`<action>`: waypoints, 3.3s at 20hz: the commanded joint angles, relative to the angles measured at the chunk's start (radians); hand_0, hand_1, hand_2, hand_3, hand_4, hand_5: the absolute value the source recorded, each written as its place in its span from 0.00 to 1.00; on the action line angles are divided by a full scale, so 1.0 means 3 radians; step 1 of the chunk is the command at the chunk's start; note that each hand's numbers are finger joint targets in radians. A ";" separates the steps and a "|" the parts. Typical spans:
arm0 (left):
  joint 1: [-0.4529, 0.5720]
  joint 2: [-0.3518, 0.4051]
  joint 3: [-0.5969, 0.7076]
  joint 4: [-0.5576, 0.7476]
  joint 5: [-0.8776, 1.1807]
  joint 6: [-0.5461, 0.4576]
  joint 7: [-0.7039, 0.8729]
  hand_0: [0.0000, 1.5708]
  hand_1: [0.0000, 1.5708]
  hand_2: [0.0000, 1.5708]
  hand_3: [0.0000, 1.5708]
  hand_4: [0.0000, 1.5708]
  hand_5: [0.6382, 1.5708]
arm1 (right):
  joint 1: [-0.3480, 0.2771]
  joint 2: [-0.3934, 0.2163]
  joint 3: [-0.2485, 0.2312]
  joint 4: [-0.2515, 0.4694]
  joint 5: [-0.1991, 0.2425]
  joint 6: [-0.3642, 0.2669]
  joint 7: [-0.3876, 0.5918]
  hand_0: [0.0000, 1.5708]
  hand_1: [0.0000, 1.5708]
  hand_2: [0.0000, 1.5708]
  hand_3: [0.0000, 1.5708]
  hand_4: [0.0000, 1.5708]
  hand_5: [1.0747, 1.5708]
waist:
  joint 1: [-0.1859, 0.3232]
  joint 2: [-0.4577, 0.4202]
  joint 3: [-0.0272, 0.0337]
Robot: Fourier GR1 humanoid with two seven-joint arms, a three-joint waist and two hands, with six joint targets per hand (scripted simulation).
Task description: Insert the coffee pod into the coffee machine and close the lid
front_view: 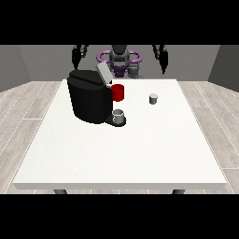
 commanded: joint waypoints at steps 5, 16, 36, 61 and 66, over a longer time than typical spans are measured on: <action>-0.0118 0.0028 -0.0114 -0.0158 0.0186 -0.0386 0.0016 0.00 0.00 0.00 0.00 0.45 1.00 | 0.0156 0.0073 -0.0018 0.0243 -0.0047 0.0069 -0.0195 0.00 0.00 0.00 0.00 0.21 1.00 | 0.0048 -0.0006 0.0017; -0.0261 0.0553 0.0016 0.0410 -0.0336 -0.0525 -0.0157 0.00 0.00 0.00 0.00 0.21 1.00 | 0.0082 0.0169 0.0007 -0.0014 -0.0118 0.0011 -0.0200 0.00 0.00 0.00 0.00 0.23 1.00 | -0.0208 0.0110 0.0014; -0.1421 0.1132 0.0134 0.2046 -0.1392 -0.0253 -0.0530 0.00 0.00 0.00 0.00 0.00 1.00 | -0.0584 0.0132 -0.0145 0.0434 -0.0069 -0.0037 -0.0556 0.00 0.00 0.00 0.00 0.29 1.00 | -0.0480 0.1128 0.0015; -0.1955 0.1111 -0.0012 0.2970 -0.1967 -0.0292 -0.0841 0.72 0.72 0.75 0.64 0.00 1.00 | -0.0775 0.0187 -0.0218 0.0814 -0.0068 -0.0198 -0.0710 0.00 0.00 0.00 0.00 0.26 1.00 | -0.0505 0.1158 0.0016; -0.1941 0.0925 -0.0250 0.2796 -0.2173 -0.0316 -0.0643 0.75 0.75 0.76 0.69 0.00 1.00 | -0.0883 0.0151 -0.0297 0.1038 -0.0041 -0.0294 -0.0551 0.00 0.00 0.00 0.00 0.21 1.00 | -0.0427 0.0883 0.0017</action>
